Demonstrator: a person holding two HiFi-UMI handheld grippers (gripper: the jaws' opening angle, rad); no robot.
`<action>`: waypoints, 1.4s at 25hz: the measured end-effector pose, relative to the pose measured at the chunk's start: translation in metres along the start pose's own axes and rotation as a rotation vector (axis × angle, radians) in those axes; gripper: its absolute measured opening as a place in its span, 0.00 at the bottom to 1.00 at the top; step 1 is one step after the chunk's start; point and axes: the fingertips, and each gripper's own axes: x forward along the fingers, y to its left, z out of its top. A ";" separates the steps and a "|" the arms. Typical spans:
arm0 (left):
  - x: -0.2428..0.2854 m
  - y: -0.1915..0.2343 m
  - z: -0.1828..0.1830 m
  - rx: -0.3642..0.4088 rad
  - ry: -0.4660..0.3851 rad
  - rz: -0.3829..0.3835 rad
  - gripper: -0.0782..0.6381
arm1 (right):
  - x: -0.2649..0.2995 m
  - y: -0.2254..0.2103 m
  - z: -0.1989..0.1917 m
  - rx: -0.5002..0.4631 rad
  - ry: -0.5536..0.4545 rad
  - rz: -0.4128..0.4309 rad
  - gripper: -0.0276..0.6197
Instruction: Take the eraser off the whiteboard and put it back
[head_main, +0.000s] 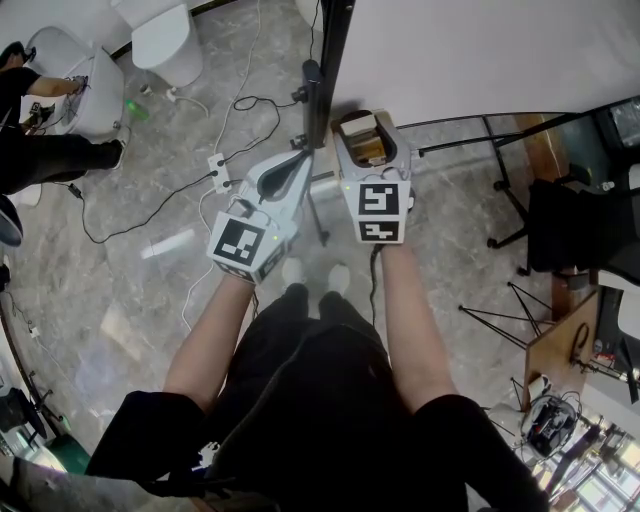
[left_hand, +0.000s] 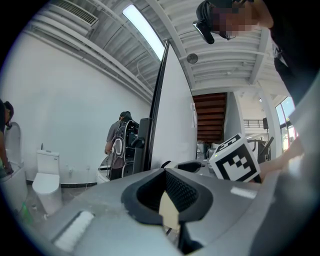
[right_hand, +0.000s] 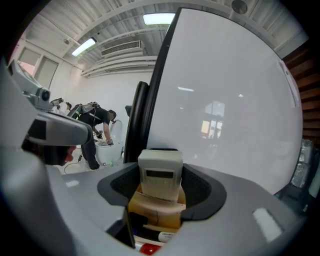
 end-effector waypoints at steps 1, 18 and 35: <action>0.000 0.000 0.001 0.000 0.000 0.000 0.12 | 0.000 0.000 -0.002 -0.003 0.009 0.000 0.45; 0.000 -0.001 0.002 0.008 0.002 0.000 0.12 | 0.000 -0.001 -0.010 -0.005 0.044 0.009 0.50; 0.003 -0.016 0.014 0.016 -0.019 0.003 0.11 | -0.032 0.001 0.002 0.022 -0.001 0.044 0.51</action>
